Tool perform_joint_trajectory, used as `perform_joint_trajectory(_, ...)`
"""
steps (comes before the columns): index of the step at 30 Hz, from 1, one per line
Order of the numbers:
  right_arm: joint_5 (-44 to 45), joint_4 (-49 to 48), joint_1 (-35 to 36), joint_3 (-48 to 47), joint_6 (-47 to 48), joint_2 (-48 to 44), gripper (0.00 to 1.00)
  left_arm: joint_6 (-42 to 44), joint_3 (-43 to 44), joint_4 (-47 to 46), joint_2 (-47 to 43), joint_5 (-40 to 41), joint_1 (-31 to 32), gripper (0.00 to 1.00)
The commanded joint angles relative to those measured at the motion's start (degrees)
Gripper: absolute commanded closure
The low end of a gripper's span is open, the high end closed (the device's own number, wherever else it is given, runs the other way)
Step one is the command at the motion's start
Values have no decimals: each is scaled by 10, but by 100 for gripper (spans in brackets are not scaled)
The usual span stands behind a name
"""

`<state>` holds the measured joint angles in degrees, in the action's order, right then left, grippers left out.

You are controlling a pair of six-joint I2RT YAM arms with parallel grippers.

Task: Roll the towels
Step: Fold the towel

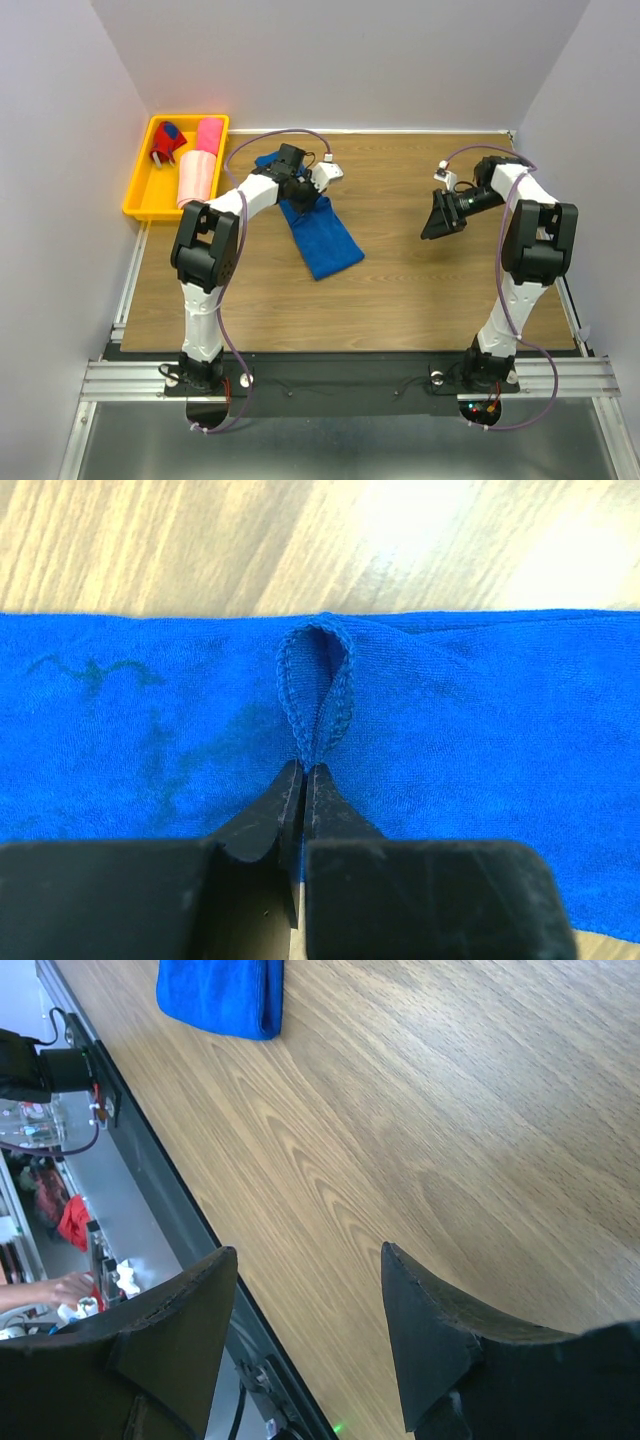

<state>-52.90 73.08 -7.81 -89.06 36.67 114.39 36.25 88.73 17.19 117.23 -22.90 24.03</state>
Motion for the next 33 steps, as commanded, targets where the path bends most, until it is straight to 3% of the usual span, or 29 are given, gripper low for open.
perform_joint_trajectory(1, -6, 2, -3, -2, 10, 6, 36, 13, 27, -16, 7, 11, -7, 87)
perform_joint_trajectory(6, -9, 1, -3, 8, 12, 3, 35, 7, 35, -19, 16, 19, -10, 71)
perform_joint_trajectory(11, -17, 1, -3, 22, 13, 0, 35, -2, 50, -8, 5, 36, -15, 63)
perform_joint_trajectory(12, -20, 0, -2, 30, 13, -2, 35, -6, 59, -4, 1, 36, -19, 55)
perform_joint_trajectory(17, -33, -14, 30, 49, 4, -4, 38, -70, 77, 28, -32, 28, -46, 54)
perform_joint_trajectory(23, -19, -98, 115, 23, -105, 9, 39, -178, 72, 30, -45, 50, -74, 54)
perform_joint_trajectory(33, 70, -186, 233, -53, -221, 85, 40, -232, 70, 2, -41, 54, -101, 55)
